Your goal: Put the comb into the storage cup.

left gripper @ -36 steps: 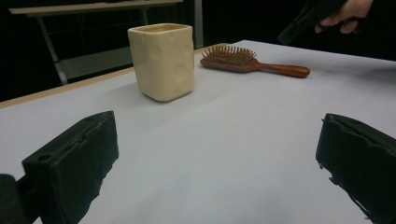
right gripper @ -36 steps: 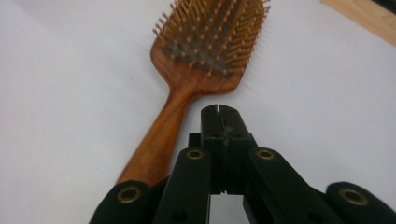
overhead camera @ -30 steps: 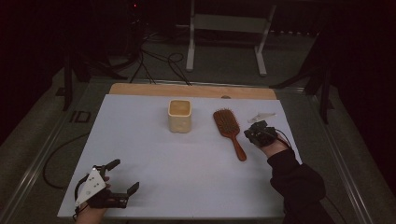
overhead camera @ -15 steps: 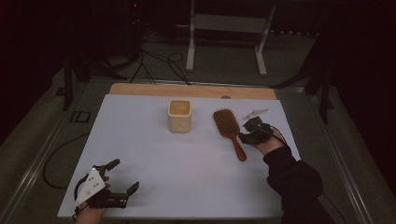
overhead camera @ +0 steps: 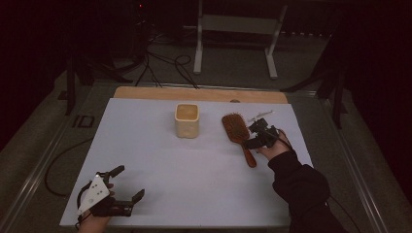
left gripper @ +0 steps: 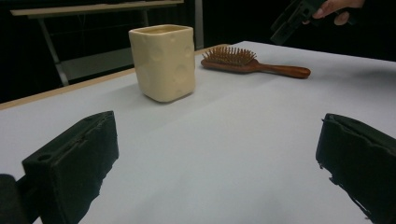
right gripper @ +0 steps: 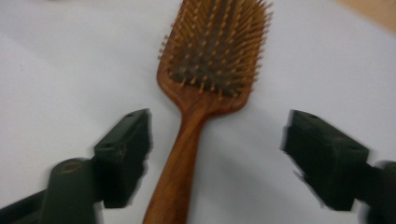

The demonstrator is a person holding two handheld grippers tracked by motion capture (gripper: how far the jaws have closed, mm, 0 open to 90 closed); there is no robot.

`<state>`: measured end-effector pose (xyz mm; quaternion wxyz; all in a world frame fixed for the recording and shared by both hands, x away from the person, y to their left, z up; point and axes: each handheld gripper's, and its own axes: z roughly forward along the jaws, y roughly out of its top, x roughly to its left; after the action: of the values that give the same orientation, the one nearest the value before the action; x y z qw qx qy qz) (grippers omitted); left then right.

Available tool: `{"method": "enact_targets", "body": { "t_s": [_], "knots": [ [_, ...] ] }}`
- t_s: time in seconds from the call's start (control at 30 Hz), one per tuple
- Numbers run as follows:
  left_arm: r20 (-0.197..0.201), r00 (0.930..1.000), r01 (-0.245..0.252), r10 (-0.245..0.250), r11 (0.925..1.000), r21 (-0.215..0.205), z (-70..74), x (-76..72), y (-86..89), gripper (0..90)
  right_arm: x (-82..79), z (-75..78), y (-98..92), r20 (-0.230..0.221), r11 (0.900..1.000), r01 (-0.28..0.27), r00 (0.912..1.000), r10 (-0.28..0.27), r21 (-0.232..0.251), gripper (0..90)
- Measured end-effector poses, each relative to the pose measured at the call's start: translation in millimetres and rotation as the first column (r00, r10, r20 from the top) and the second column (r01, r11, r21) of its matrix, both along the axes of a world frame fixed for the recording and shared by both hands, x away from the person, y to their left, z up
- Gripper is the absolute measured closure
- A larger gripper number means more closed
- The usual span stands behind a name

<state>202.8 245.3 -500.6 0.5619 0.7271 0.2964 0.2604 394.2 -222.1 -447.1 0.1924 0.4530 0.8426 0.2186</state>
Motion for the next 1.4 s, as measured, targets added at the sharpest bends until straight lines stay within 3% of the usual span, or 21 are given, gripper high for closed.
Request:
{"method": "enact_targets", "body": {
  "t_s": [0.1,0.17,0.23,0.27,0.33,0.5,0.57,0.63,0.67,0.73,0.87,1.0,1.17,1.27,1.4],
  "knots": [
    [0.0,1.0,0.001,-0.001,1.0,0.001,0.0,0.1,-0.3,0.0,3.6,-4.3,2.0,0.015,0.999,0.023,0.9996,-0.022,-0.028,12.0],
    [-0.001,1.0,0.0,0.0,1.0,0.001,-0.1,-0.1,-0.3,0.0,7.8,-8.2,2.8,-0.013,0.999,0.032,0.9994,-0.032,-0.025,8.3],
    [-0.003,1.0,0.0,0.0,1.0,0.0,-0.2,0.1,-0.2,0.0,9.4,-9.9,3.1,-0.019,0.999,0.039,0.999,-0.04,-0.024,8.3],
    [-0.002,1.0,0.0,0.0,1.0,-0.001,-0.2,0.2,-0.1,0.0,12.9,-13.7,4.2,-0.051,0.999,0.043,0.9977,-0.045,-0.025,8.2],
    [-0.003,1.0,0.0,0.0,1.0,0.0,-0.3,0.0,-0.4,0.0,16.5,-16.6,4.4,-0.066,0.998,0.057,0.9962,-0.058,-0.011,8.2],
    [-0.002,1.0,0.002,-0.002,1.0,-0.001,-0.1,-0.4,-0.3,0.0,25.3,-26.0,6.6,-0.114,0.998,0.052,0.9919,-0.056,-0.038,8.8],
    [-0.003,1.0,0.002,-0.002,1.0,-0.001,-0.2,-0.1,-0.1,0.0,27.7,-28.7,7.0,-0.13,0.998,0.053,0.9899,-0.057,-0.035,13.3],
    [-0.002,1.0,0.002,-0.002,1.0,-0.001,-0.1,0.0,-0.1,0.0,31.5,-31.9,6.6,-0.185,0.999,0.046,0.9815,-0.048,-0.016,14.7],
    [-0.003,1.0,0.002,-0.002,1.0,-0.002,-0.2,-0.1,-0.2,0.0,34.4,-33.9,5.6,-0.232,0.999,0.053,0.9715,-0.051,0.004,15.1],
    [-0.004,1.0,0.003,-0.003,1.0,-0.001,-0.3,0.0,-0.2,0.0,36.4,-36.1,6.4,-0.259,0.998,0.061,0.9643,-0.057,0.008,18.2],
    [-0.004,1.0,0.003,-0.003,1.0,-0.003,-0.4,-0.2,-0.2,0.0,40.5,-39.5,8.7,-0.291,0.997,0.082,0.9534,-0.079,-0.003,14.4],
    [-0.004,1.0,0.004,-0.004,1.0,-0.003,-0.3,0.0,-0.3,0.0,42.4,-41.2,12.9,-0.292,0.995,0.095,0.9512,-0.1,-0.031,13.5],
    [-0.004,1.0,0.004,-0.004,1.0,-0.004,-0.2,0.0,-0.1,0.0,44.8,-44.2,19.3,-0.315,0.991,0.115,0.94,-0.13,-0.066,15.1],
    [-0.005,1.0,0.004,-0.004,1.0,-0.003,-0.2,-0.1,-0.1,0.0,45.3,-42.3,23.9,-0.319,0.988,0.129,0.9361,-0.149,-0.082,23.1],
    [-0.003,1.0,0.003,-0.003,1.0,-0.003,0.0,-0.3,0.4,0.0,45.9,-41.1,28.9,-0.344,0.985,0.142,0.924,-0.167,-0.097,37.5]
  ]
}}
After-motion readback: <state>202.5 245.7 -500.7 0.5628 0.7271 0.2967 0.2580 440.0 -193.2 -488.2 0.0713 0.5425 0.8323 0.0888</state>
